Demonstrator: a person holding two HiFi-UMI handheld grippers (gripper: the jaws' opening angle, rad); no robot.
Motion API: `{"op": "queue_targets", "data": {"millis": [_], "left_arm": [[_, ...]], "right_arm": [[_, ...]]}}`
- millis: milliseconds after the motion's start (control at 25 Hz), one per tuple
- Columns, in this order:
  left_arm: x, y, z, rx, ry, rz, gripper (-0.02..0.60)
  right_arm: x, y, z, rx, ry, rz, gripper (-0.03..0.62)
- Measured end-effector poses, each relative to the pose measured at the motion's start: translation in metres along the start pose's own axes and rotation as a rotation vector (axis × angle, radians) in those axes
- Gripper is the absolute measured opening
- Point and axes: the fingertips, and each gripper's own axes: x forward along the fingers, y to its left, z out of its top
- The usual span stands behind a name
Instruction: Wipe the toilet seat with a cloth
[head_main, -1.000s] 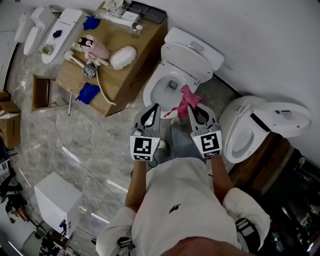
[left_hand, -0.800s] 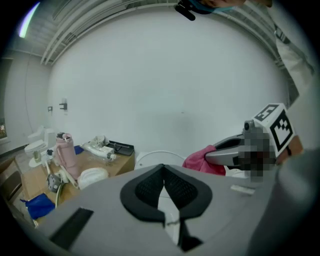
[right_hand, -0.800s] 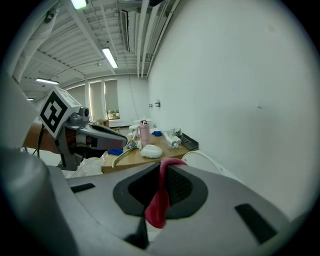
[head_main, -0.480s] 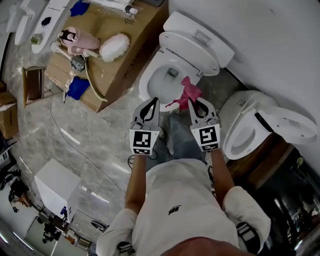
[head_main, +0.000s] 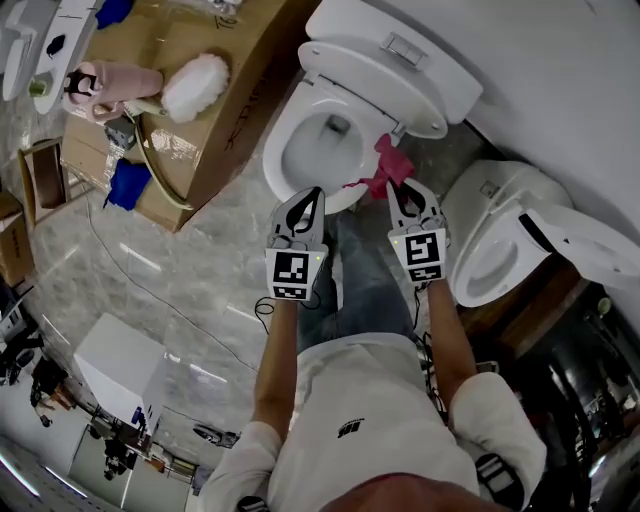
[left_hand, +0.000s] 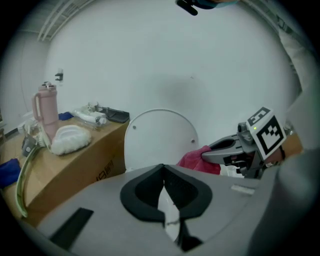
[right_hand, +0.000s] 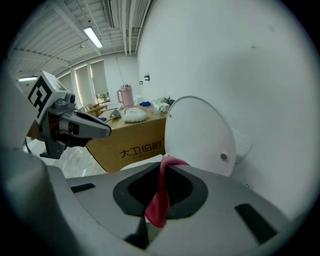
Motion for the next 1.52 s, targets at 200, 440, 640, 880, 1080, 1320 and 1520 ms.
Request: {"op": "queue_targets", "data": {"millis": [200,440,640,880,1080,1320,1520], "left_arm": [[0.028,-0.005,-0.033,0.004,0.04,-0.049,0.009],[0.063,0.004,-0.072,-0.001,0.078,-0.09,0.009],[0.084,0.013,-0.102,-0.057,0.103,-0.095,0.009],[0.107,0.005,-0.13,-0.029,0.121,-0.158,0.009],[0.129,-0.005,-0.145,-0.017,0.129,-0.19,0.009],[0.15,-0.016,-0.155,-0.037,0.135,-0.205,0.009],[0.16,-0.028,-0.163,-0.034,0.146,-0.231,0.009]], "right_arm": [[0.028,-0.005,-0.037,0.016,0.042,-0.008,0.012],[0.056,-0.009,-0.074,0.022,0.074,-0.038,0.012],[0.073,-0.02,-0.108,0.002,0.114,-0.063,0.012],[0.089,-0.032,-0.143,-0.032,0.164,-0.12,0.012],[0.099,-0.041,-0.165,-0.065,0.211,-0.154,0.012],[0.114,-0.044,-0.19,-0.124,0.266,-0.162,0.012],[0.132,-0.041,-0.205,-0.143,0.288,-0.126,0.012]]}}
